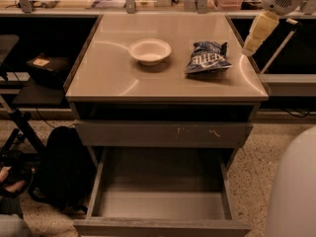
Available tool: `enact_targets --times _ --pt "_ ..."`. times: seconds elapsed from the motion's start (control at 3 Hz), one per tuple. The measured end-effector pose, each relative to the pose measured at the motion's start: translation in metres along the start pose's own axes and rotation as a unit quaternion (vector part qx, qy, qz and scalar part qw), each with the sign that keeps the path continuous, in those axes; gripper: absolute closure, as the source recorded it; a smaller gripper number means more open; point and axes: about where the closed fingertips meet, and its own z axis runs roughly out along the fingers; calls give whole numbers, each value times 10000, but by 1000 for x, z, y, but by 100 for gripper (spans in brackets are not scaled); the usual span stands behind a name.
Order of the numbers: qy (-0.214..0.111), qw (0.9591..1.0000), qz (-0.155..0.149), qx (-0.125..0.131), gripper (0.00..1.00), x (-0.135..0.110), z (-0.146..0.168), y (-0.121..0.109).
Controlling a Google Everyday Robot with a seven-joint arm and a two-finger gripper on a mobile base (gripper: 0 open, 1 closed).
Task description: Place blue chip bag into middle drawer
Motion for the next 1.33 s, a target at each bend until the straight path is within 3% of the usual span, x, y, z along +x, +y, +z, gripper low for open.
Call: enact_targets --times 0.67,1.33 --pt "-118 9990 307 -295 0 21 67 -9" --pt "-394 9958 155 -807 0 -8 145 7"
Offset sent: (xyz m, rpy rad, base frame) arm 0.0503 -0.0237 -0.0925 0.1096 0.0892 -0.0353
